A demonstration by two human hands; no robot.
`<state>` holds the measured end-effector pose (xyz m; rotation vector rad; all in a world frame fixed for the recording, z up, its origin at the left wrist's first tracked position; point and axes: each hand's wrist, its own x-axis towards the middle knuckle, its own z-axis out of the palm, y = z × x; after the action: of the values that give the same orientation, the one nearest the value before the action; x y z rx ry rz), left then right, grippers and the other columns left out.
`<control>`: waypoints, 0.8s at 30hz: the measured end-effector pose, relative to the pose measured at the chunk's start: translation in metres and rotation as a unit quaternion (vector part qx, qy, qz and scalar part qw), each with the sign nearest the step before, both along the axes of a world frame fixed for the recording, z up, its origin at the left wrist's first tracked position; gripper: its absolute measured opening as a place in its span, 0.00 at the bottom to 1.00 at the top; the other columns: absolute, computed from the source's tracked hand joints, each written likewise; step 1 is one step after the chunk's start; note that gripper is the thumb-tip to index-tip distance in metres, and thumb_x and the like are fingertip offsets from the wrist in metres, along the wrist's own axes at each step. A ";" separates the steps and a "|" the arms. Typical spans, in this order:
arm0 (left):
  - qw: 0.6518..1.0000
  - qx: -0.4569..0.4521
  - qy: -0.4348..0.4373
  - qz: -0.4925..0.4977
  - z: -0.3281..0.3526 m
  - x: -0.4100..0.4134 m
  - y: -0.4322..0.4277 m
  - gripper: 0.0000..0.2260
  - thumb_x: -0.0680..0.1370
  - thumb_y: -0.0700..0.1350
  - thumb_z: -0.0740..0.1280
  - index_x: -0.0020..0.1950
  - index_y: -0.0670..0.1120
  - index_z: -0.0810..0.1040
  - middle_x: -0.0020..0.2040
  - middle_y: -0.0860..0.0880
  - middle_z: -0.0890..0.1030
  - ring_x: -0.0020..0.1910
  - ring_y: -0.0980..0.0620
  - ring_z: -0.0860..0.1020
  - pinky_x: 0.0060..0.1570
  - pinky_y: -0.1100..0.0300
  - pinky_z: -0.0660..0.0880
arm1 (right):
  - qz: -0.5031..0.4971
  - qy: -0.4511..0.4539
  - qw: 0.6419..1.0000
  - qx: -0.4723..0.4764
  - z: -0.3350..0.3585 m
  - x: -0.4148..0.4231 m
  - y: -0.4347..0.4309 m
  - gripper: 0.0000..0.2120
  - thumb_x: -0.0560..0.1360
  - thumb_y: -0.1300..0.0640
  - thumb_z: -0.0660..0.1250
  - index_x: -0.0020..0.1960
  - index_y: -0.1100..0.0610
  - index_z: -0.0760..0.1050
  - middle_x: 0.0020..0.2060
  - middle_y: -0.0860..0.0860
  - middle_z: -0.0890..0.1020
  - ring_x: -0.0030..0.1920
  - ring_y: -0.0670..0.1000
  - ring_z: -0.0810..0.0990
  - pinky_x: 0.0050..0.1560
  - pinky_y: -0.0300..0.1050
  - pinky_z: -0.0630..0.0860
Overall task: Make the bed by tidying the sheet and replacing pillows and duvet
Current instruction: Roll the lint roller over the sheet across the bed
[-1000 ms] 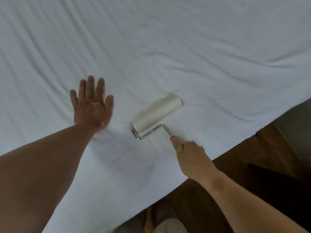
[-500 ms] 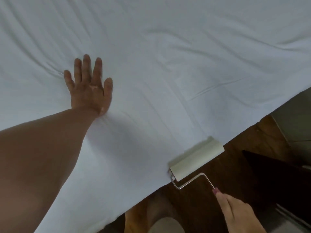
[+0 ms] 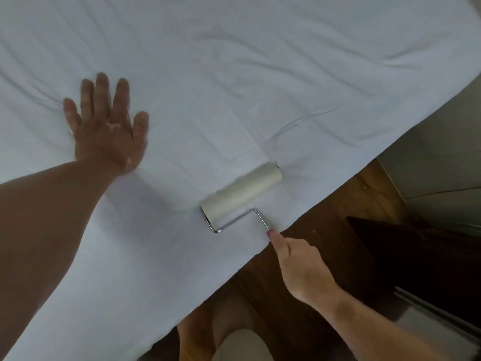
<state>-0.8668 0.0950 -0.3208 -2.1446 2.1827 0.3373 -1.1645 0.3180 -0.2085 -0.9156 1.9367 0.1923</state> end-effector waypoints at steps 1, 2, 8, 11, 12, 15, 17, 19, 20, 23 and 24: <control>1.000 0.002 -0.004 -0.002 0.000 -0.001 0.000 0.31 0.82 0.65 0.41 0.83 0.53 0.43 0.83 0.46 0.43 0.82 0.44 0.41 0.77 0.38 0.38 | 0.011 0.002 1.000 -0.020 -0.006 0.004 -0.019 0.28 0.81 0.34 0.49 0.35 0.53 0.70 0.27 0.48 0.72 0.26 0.44 0.69 0.32 0.40 0.70; 1.000 0.008 -0.006 -0.002 0.001 0.000 0.000 0.31 0.82 0.65 0.40 0.83 0.53 0.43 0.83 0.47 0.42 0.82 0.44 0.41 0.77 0.38 0.38 | 0.031 -0.004 0.998 -0.045 -0.009 0.007 -0.035 0.29 0.82 0.35 0.49 0.37 0.54 0.71 0.29 0.49 0.73 0.29 0.47 0.70 0.34 0.43 0.70; 0.997 0.035 -0.048 -0.042 0.011 0.013 -0.003 0.33 0.80 0.68 0.38 0.82 0.56 0.42 0.83 0.48 0.42 0.82 0.47 0.41 0.75 0.33 0.39 | 0.008 -0.014 1.000 -0.015 -0.006 -0.021 0.016 0.10 0.85 0.47 0.55 0.52 0.43 0.75 0.36 0.47 0.76 0.32 0.45 0.71 0.39 0.43 0.78; 0.998 0.025 -0.034 -0.049 0.006 0.019 -0.003 0.33 0.80 0.69 0.39 0.82 0.55 0.43 0.83 0.47 0.43 0.82 0.45 0.43 0.75 0.31 0.40 | -0.017 0.003 1.000 -0.024 0.020 -0.049 0.051 0.26 0.75 0.33 0.49 0.33 0.52 0.69 0.22 0.47 0.69 0.24 0.44 0.63 0.26 0.36 0.63; 0.999 0.011 -0.014 -0.049 0.004 0.020 -0.003 0.33 0.81 0.69 0.40 0.82 0.55 0.45 0.83 0.46 0.45 0.82 0.44 0.44 0.75 0.30 0.42 | -0.025 0.017 0.999 -0.030 0.024 -0.059 0.058 0.28 0.74 0.33 0.48 0.32 0.53 0.69 0.22 0.47 0.68 0.24 0.45 0.63 0.27 0.37 0.62; 0.999 -0.002 0.021 -0.047 0.004 0.017 0.001 0.31 0.81 0.67 0.44 0.82 0.54 0.48 0.83 0.46 0.49 0.81 0.40 0.47 0.74 0.28 0.51 | -0.040 0.031 0.998 -0.023 0.021 -0.077 0.060 0.29 0.74 0.33 0.47 0.32 0.55 0.69 0.23 0.47 0.68 0.25 0.47 0.65 0.29 0.42 0.64; 0.999 0.007 0.017 -0.045 0.008 0.016 0.002 0.31 0.82 0.67 0.45 0.82 0.54 0.48 0.83 0.47 0.48 0.81 0.41 0.46 0.74 0.28 0.50 | -0.022 0.029 0.999 -0.004 0.010 -0.073 0.043 0.29 0.77 0.33 0.46 0.32 0.54 0.68 0.24 0.47 0.68 0.25 0.46 0.64 0.30 0.44 0.66; 0.999 0.019 -0.016 -0.046 0.010 0.015 0.000 0.32 0.81 0.68 0.41 0.82 0.55 0.45 0.83 0.48 0.45 0.82 0.44 0.44 0.75 0.30 0.44 | -0.010 0.024 1.000 -0.011 -0.003 -0.061 0.006 0.29 0.79 0.33 0.48 0.33 0.54 0.67 0.26 0.47 0.68 0.24 0.45 0.64 0.30 0.44 0.67; 0.998 0.025 -0.036 -0.048 0.011 0.015 -0.002 0.33 0.80 0.69 0.39 0.82 0.55 0.43 0.83 0.48 0.43 0.82 0.45 0.43 0.75 0.30 0.41 | -0.001 0.028 0.999 -0.026 -0.008 -0.053 -0.022 0.29 0.81 0.33 0.49 0.34 0.54 0.67 0.27 0.48 0.69 0.24 0.45 0.65 0.30 0.44 0.68; 0.995 0.054 -0.061 -0.056 0.011 0.015 -0.008 0.34 0.79 0.69 0.37 0.82 0.56 0.42 0.83 0.49 0.42 0.82 0.47 0.42 0.75 0.31 0.40 | 0.037 0.044 0.997 -0.052 -0.013 -0.018 -0.129 0.25 0.82 0.34 0.49 0.36 0.50 0.68 0.34 0.55 0.77 0.29 0.54 0.74 0.31 0.42 0.70; 0.994 0.062 -0.065 -0.060 0.014 0.017 -0.009 0.34 0.79 0.69 0.37 0.82 0.56 0.42 0.83 0.49 0.42 0.82 0.47 0.43 0.75 0.31 0.40 | 0.031 0.042 0.997 -0.061 -0.013 -0.008 -0.158 0.24 0.81 0.34 0.50 0.37 0.49 0.69 0.35 0.57 0.78 0.30 0.55 0.74 0.31 0.42 0.70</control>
<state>-0.8499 0.0865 -0.3069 -1.9045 2.1461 0.3084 -1.1726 0.1597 -0.2212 -1.0634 2.0167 0.1532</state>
